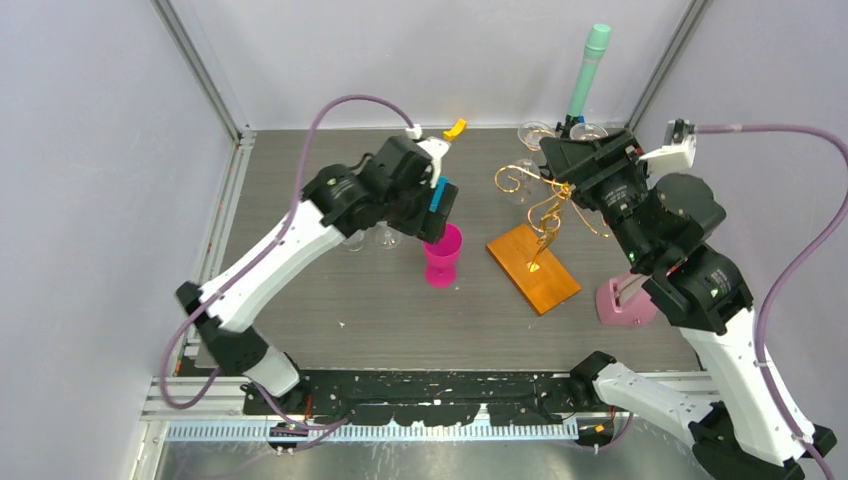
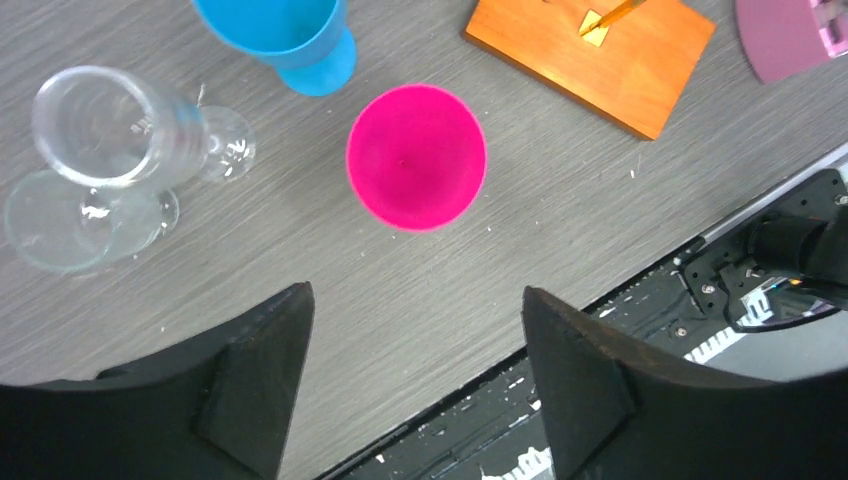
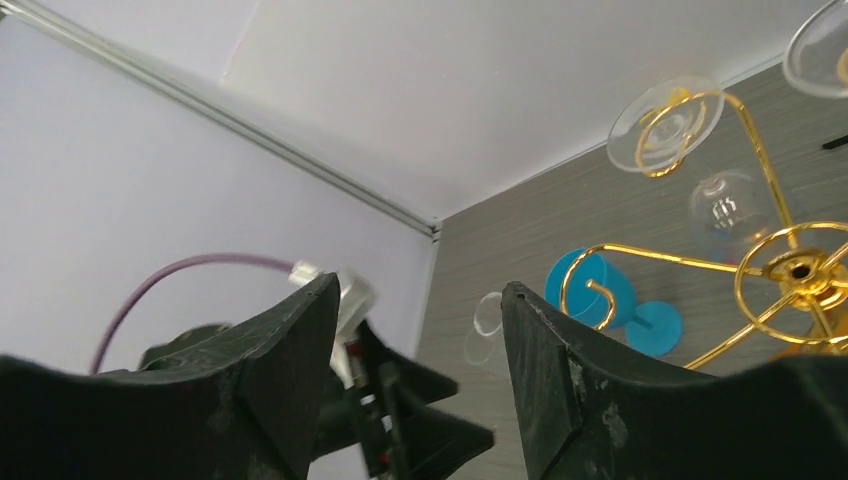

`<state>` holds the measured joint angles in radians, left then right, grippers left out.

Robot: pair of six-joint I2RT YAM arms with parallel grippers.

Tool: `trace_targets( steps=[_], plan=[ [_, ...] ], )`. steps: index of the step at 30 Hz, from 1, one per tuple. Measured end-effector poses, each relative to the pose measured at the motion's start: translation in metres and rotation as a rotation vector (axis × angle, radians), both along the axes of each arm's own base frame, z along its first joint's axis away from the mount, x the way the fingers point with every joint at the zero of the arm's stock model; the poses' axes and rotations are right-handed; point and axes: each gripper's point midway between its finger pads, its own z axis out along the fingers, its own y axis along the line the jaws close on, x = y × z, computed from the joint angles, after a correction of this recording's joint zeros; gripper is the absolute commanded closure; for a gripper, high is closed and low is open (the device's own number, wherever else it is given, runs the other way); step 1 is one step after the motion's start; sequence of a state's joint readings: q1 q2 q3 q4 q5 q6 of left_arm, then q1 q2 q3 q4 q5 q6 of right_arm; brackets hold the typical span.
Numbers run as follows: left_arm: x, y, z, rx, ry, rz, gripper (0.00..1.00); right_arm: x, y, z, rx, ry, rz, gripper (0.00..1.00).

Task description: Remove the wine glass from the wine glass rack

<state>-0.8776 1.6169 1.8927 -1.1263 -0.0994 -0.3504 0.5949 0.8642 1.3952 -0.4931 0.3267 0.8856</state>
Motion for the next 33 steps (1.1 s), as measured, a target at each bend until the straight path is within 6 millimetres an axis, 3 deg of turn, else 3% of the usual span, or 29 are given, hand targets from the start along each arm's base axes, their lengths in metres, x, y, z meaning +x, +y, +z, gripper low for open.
trace_targets(
  steps=[2,4,8,13,17,20,29,33],
  plan=[
    [-0.005,0.013,0.014,-0.028,-0.049,0.010,0.04,0.005,-0.004,0.007,-0.053,0.004,-0.028,0.31],
    [-0.013,0.029,0.026,-0.055,-0.104,0.019,0.01,0.012,-0.008,0.014,-0.108,0.008,-0.067,0.29],
    [-0.021,0.048,0.042,-0.107,-0.179,0.038,0.00,0.026,-0.020,0.017,-0.222,0.032,-0.149,0.28],
    [-0.023,0.063,0.046,-0.117,-0.244,0.061,0.00,0.057,-0.043,0.011,-0.366,0.091,-0.254,0.27],
    [-0.017,0.063,0.044,-0.109,-0.264,0.074,0.00,0.093,-0.095,0.004,-0.397,0.165,-0.355,0.27],
    [-0.015,0.062,0.045,-0.106,-0.273,0.069,0.00,0.111,-0.123,-0.001,-0.395,0.206,-0.378,0.27],
    [-0.013,0.059,0.039,-0.095,-0.270,0.062,0.00,0.140,-0.159,-0.046,-0.346,0.329,-0.216,0.29],
    [-0.013,0.059,0.031,-0.081,-0.260,0.061,0.00,0.154,-0.170,-0.080,-0.311,0.409,-0.143,0.29]
  ],
)
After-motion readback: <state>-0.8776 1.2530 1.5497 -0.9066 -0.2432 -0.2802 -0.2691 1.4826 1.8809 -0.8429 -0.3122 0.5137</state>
